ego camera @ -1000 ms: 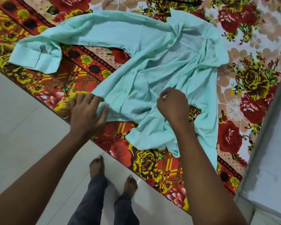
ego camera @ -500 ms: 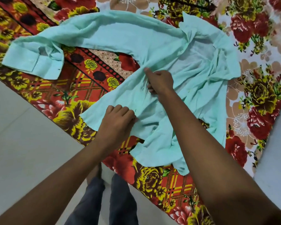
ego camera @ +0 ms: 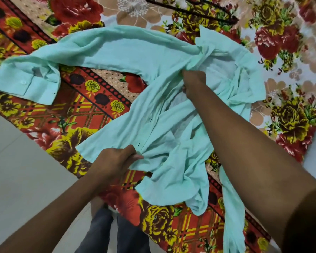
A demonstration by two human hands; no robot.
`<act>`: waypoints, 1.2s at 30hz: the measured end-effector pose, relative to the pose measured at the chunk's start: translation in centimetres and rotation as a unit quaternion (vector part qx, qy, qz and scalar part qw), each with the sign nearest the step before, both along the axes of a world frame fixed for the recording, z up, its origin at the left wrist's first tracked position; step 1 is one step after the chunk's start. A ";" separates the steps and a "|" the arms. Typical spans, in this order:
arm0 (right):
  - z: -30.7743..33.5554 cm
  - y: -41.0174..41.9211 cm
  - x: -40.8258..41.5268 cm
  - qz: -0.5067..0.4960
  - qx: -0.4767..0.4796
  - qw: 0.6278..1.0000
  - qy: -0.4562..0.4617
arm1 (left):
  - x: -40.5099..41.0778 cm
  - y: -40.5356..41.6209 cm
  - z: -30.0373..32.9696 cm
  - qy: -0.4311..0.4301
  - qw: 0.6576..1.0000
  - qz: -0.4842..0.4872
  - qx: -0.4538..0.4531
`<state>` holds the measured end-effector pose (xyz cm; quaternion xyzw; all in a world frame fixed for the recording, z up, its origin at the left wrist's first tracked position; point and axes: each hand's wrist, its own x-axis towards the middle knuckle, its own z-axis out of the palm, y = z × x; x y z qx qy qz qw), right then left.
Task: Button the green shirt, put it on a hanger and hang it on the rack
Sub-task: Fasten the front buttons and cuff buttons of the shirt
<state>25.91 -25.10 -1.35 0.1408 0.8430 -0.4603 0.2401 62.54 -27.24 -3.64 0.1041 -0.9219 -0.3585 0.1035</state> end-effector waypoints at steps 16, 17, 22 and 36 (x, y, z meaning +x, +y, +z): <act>2.5 1.1 -4.1 -0.039 -0.077 0.996 -0.024 | -0.5 -0.8 -1.0 0.003 0.987 -0.084 -0.136; 2.9 0.8 -4.6 -0.037 -0.076 0.996 -0.026 | -0.7 -0.6 -1.0 0.006 0.987 -0.079 -0.141; 2.4 0.1 -6.4 -0.083 0.003 0.996 0.041 | -0.7 -0.6 -0.8 0.009 0.990 -0.056 -0.130; -0.5 -0.7 -7.5 0.153 0.219 0.935 0.234 | -0.5 -0.8 -1.3 -0.009 0.994 -0.062 -0.095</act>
